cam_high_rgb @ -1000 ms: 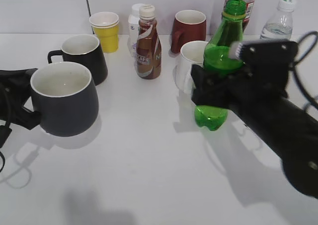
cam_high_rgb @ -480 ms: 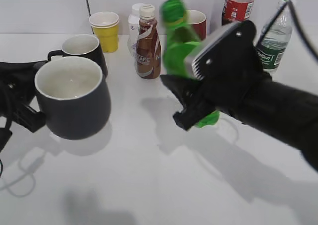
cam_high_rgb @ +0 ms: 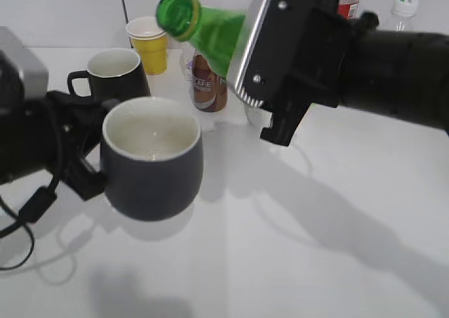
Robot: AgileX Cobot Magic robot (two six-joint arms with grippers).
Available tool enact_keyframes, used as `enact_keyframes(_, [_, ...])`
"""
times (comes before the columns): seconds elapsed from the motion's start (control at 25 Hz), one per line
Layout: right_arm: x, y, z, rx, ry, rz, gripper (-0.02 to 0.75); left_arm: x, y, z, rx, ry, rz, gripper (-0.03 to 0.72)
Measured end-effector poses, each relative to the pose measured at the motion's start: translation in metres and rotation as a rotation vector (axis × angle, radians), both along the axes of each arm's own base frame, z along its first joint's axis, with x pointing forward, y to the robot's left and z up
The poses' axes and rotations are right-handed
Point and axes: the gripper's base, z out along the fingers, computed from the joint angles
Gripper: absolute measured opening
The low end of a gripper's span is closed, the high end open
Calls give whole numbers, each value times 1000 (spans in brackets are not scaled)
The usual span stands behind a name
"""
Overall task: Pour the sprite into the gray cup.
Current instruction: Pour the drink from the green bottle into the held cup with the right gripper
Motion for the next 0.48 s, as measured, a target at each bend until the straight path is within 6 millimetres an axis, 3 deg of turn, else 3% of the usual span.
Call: enact_keyframes(0.48, [12, 2, -3, -193, -269, -7, 434, -3, 0, 6, 17, -25, -19, 50])
